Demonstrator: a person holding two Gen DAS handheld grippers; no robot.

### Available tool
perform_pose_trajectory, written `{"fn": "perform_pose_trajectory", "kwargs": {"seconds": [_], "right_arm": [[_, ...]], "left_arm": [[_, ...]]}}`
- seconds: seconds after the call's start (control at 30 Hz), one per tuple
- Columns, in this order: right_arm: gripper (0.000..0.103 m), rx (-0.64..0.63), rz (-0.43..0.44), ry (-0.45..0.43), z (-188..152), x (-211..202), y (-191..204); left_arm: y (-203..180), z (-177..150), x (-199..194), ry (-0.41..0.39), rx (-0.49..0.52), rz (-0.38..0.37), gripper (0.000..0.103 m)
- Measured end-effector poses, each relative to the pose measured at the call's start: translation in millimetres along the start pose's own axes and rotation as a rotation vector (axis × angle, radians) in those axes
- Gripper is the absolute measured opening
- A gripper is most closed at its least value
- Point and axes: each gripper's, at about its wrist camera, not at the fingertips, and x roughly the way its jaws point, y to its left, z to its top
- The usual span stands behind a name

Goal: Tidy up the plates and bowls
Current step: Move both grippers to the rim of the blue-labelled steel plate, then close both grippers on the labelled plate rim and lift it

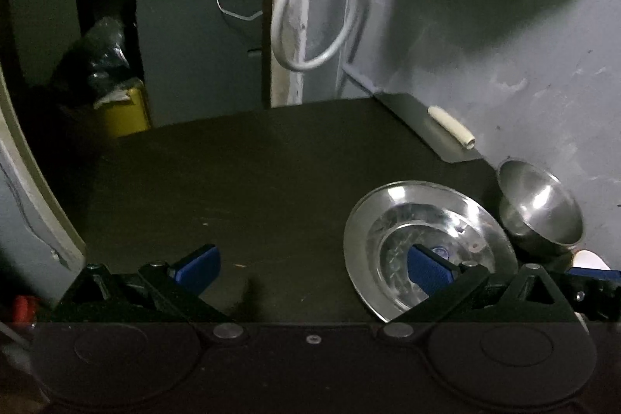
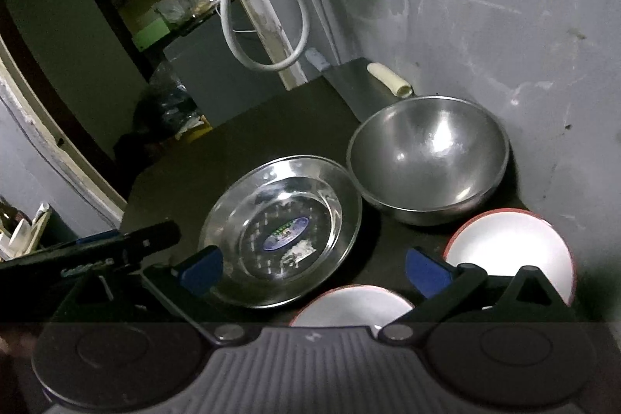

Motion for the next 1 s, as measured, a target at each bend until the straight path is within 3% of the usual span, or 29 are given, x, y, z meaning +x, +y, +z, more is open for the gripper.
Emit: {"fn": "perform_pose_trajectory", "kwargs": {"seconds": [0.37,0.47,0.57,1.0], "right_arm": [[0.090,-0.003,0.001,0.035,-3.0,26.0,-1.9],[0.086,-0.021,-0.001,0.033,-2.9,29.3,-0.5],[0.084,-0.037,-0.005,0.032,-0.7,31.8,0.8],[0.051,-0.067,-0.070,0.025,3.2,38.4,-4.5]], "left_arm": [[-5.2,-5.0,30.6,0.040,0.014,-0.024,0.102],[-6.5,-5.0,33.2,0.046,0.016,-0.053,0.097],[-6.6,-3.7,35.1,0.052,-0.003,-0.075,0.089],[-2.0,-4.6,40.0,0.092,-0.067,-0.149,0.049]]}}
